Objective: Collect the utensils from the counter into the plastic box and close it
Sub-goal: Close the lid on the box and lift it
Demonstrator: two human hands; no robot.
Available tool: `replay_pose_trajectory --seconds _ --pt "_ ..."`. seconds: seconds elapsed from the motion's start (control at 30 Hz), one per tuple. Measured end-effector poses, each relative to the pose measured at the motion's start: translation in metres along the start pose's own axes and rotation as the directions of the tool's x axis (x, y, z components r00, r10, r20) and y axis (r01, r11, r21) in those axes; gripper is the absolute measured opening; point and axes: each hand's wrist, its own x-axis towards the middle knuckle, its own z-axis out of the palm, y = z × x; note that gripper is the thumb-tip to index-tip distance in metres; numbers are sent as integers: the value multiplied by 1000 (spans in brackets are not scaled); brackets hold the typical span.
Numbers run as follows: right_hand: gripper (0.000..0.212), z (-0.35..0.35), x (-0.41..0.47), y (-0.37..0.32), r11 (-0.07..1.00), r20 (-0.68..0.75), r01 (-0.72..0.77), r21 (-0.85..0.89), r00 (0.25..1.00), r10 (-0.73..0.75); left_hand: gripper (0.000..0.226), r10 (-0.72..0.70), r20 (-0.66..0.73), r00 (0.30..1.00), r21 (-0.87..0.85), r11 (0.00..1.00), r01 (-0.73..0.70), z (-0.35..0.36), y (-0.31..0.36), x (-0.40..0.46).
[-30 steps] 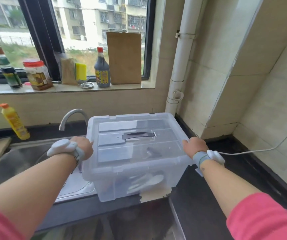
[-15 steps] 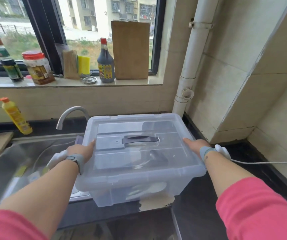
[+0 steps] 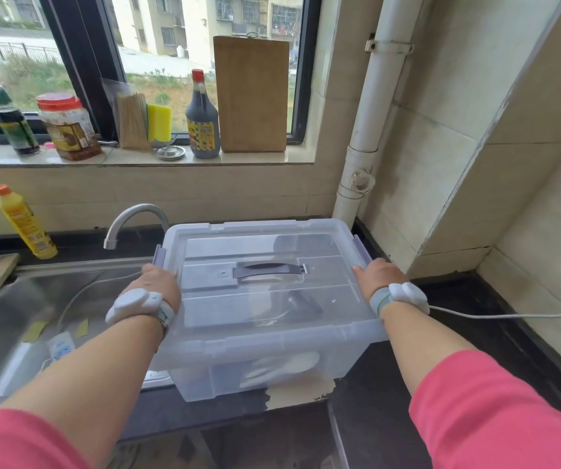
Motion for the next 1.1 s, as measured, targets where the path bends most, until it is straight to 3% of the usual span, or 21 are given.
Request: replay_pose_trajectory --seconds 0.1,0.3,0.47,0.6,0.8,0.97,1.1 --pt "44 -4 0 -9 993 30 -83 87 996 81 37 -27 17 999 -19 999 27 -6 4 -7" --pt "43 -8 -16 -9 991 37 -100 92 995 97 39 22 36 999 -11 1000 -22 -16 -2 -18" --pt "45 -27 -54 13 973 10 -185 135 983 185 41 140 -24 990 -1 990 -140 -41 8 -31" --pt "45 -50 -116 69 916 -61 -367 163 923 381 45 344 9 939 24 939 -344 -56 34 -68" --pt "47 -82 -200 157 819 -88 -529 223 826 557 45 594 25 804 7 804 -594 -37 69 -141" --pt "43 -108 -291 266 651 -148 -705 280 639 755 48 773 181 608 -91 629 -772 3 120 -249" --pt "44 -119 -341 329 551 -136 -774 313 538 832 49 831 241 502 -132 540 -831 29 146 -323"
